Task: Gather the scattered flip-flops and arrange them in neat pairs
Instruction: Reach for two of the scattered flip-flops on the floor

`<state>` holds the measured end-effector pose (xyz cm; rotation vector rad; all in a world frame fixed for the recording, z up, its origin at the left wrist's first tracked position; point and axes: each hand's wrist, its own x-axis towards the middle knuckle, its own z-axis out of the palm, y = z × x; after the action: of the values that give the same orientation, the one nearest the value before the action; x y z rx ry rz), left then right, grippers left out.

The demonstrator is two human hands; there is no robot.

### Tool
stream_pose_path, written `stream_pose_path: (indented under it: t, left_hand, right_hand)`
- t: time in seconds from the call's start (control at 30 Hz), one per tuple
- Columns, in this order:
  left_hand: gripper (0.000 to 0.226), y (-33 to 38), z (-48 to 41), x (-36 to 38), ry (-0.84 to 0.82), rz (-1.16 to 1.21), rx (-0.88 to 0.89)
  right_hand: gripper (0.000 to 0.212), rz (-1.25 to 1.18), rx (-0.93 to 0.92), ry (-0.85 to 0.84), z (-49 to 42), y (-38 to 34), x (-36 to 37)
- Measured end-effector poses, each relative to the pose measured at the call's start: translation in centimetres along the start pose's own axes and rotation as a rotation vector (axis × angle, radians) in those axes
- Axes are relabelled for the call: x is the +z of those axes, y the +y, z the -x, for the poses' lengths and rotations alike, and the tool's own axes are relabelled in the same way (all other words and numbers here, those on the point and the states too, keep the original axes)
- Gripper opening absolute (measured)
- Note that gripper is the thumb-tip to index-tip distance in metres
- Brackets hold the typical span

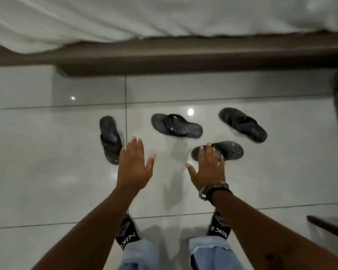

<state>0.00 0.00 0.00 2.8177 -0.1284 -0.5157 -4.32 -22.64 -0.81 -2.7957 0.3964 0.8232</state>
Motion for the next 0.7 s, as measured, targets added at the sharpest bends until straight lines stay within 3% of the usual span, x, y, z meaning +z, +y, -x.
stream_pose_path:
  t: [0.2,0.3,0.4,0.5,0.53,0.63,0.7]
  left_hand:
    - [0.068,-4.9,-5.2,9.7,-0.084,-0.145,-0.016]
    - [0.064,-8.2,-8.0,12.6,-0.069,-0.267,-0.077]
    - [0.059,-11.6,-10.8,14.8,0.005,-0.373,-0.186]
    - [0.057,-14.2,-13.2,16.7,-0.030,-0.440,-0.273]
    - [0.053,-14.9,-13.9,17.1,-0.045,-0.435,-0.310]
    - [0.019,-16.4,-14.8,17.2,-0.037,-0.316,-0.377]
    - [0.012,-16.7,-14.4,17.7,-0.005,-0.255,-0.387]
  right_hand:
    - [0.066,0.314,-0.100,-0.063,-9.1,9.2,8.5]
    - [0.062,0.689,-0.128,-0.163,-12.2,12.6,10.5]
    - [0.052,0.849,-0.178,-0.164,-14.7,14.6,11.8]
    - [0.026,0.790,-0.294,-0.011,-15.8,16.3,12.7]
    - [0.025,0.735,-0.352,0.089,-16.1,17.0,13.2]
    - [0.020,0.737,-0.410,0.139,-16.4,17.0,13.9]
    - [0.015,0.716,-0.465,0.189,-15.8,15.9,13.9]
